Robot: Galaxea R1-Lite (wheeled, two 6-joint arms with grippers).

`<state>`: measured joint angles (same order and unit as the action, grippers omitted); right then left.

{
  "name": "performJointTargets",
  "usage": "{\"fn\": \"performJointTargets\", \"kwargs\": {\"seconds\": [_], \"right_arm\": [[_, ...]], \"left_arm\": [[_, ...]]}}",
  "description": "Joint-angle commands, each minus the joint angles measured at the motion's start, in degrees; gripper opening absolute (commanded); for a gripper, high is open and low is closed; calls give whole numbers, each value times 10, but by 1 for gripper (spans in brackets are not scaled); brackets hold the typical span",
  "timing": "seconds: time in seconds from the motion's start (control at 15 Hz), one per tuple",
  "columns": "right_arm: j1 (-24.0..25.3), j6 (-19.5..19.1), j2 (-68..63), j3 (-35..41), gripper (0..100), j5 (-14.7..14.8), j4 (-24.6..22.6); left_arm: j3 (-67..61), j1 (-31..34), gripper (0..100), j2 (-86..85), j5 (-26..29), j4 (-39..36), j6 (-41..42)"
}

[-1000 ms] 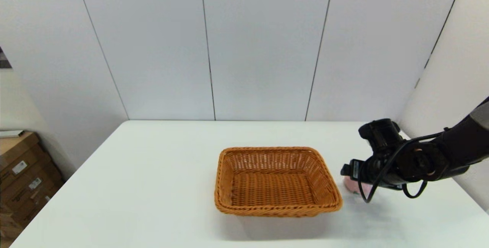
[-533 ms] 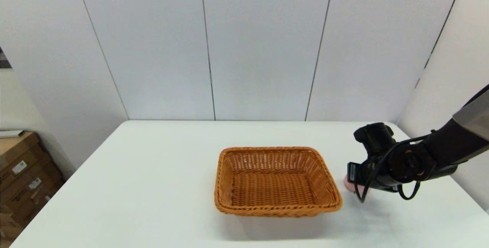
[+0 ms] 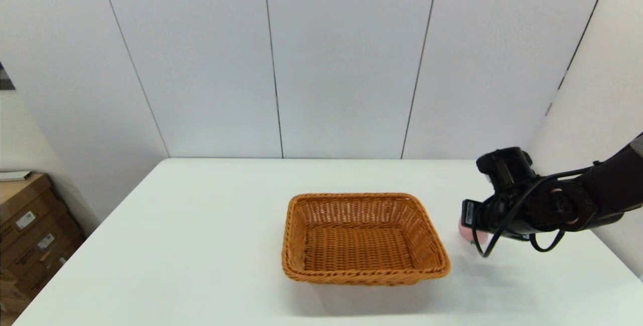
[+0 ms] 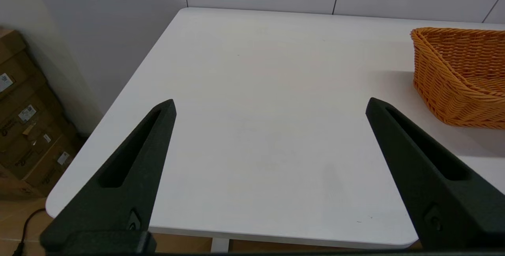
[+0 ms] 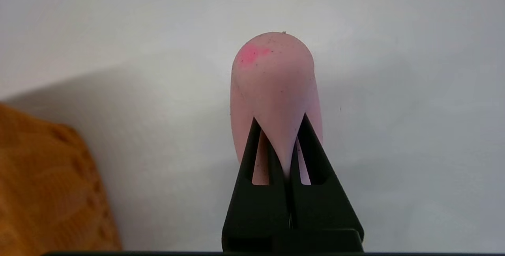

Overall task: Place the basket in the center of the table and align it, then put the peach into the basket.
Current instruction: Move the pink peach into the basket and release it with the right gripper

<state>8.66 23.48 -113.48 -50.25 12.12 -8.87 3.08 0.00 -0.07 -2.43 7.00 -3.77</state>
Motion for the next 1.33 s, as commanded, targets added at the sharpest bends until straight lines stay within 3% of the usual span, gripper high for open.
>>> {"fn": "performJointTargets", "kwargs": {"seconds": [0.07,0.33,0.73,1.0,1.07,1.33], "right_arm": [[21,1,96,-21,0,-3,21],[80,21,141,-60,0,-46,57],[224,22,98,-101,0,-47,105],[260,24,26,-116,0,-51,105],[261,24,15,-119,100,-51,105],[260,32,2,-126,100,-52,104]], "left_arm": [[0,0,100,0,0,0,0],[0,0,100,0,0,0,0],[0,0,100,0,0,0,-1],[0,0,100,0,0,0,0],[0,0,100,0,0,0,0],[0,0,100,0,0,0,0]]}}
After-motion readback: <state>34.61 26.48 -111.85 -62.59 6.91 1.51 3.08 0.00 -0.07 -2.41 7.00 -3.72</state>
